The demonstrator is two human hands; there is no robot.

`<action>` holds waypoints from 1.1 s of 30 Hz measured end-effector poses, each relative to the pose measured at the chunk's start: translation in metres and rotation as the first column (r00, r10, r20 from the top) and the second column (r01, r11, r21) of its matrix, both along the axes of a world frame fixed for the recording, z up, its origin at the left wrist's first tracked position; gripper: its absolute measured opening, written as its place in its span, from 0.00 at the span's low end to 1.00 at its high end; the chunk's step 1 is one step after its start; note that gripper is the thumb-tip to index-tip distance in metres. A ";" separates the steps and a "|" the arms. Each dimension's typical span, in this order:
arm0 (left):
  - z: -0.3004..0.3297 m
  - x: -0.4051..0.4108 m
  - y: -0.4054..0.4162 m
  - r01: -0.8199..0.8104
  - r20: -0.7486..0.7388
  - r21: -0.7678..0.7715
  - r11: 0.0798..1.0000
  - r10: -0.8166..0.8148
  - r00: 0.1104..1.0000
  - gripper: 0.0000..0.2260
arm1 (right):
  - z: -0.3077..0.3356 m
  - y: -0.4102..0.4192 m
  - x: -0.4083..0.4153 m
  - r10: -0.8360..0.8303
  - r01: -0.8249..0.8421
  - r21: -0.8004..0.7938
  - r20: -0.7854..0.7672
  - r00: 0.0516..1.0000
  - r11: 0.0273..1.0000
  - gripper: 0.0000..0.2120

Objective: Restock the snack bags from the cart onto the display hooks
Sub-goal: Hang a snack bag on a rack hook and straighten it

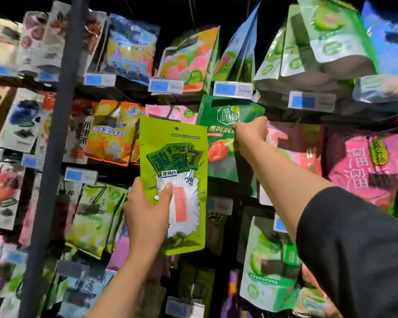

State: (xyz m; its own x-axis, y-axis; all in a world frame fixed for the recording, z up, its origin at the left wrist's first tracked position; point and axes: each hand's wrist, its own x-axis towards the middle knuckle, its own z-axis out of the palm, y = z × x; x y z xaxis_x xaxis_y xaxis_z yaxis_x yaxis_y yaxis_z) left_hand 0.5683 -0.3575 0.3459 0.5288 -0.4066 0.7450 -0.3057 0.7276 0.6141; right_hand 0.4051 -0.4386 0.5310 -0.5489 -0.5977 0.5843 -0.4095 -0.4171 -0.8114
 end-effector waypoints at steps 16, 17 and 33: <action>-0.009 0.007 -0.004 0.042 -0.009 0.017 0.999 -0.042 0.999 0.08 | -0.016 -0.009 0.001 0.073 -0.074 0.007 0.101 0.992 0.997 0.26; -0.009 0.008 -0.005 0.047 -0.015 0.016 0.999 -0.047 0.999 0.08 | -0.017 -0.010 0.000 0.078 -0.079 -0.003 0.107 0.991 0.997 0.25; -0.010 -0.005 -0.015 0.089 0.041 0.024 0.996 -0.090 0.995 0.11 | -0.031 -0.021 -0.011 0.081 -0.080 -0.051 0.011 0.997 0.995 0.25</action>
